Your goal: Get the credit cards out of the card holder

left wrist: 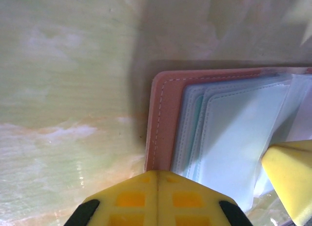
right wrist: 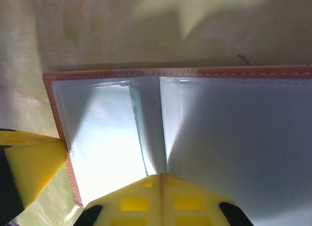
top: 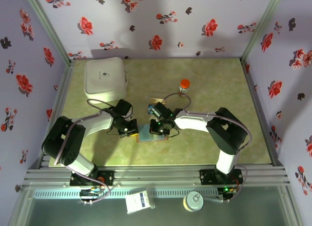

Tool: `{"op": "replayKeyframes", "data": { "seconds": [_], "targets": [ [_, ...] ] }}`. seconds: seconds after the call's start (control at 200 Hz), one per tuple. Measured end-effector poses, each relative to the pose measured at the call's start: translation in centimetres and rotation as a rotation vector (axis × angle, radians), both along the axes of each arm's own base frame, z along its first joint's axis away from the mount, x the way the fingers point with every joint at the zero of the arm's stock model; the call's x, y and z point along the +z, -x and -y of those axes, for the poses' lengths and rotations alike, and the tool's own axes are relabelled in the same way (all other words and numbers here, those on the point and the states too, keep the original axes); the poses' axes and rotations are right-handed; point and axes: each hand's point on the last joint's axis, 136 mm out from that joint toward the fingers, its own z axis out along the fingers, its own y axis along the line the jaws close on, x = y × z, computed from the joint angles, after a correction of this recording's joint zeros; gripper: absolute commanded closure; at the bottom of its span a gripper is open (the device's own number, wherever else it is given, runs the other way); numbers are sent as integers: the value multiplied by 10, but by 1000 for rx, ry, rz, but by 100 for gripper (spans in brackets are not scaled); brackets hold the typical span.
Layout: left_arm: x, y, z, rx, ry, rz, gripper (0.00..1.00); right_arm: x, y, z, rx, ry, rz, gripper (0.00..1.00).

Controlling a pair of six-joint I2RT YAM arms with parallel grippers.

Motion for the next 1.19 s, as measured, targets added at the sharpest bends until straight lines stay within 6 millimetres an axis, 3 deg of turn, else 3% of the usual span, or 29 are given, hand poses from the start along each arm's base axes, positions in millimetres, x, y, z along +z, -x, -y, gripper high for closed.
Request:
{"op": "replayKeyframes", "data": {
  "seconds": [0.59, 0.745, 1.195],
  "targets": [
    [26, -8, 8, 19, 64, 53, 96, -6, -1, 7, -13, 13, -4, 98],
    [29, -12, 13, 25, 92, 63, 97, -6, 0, 7, -13, 11, -3, 90],
    [3, -5, 8, 24, 46, 8, 100, 25, -4, -5, 1, -78, 37, 84]
  ]
}}
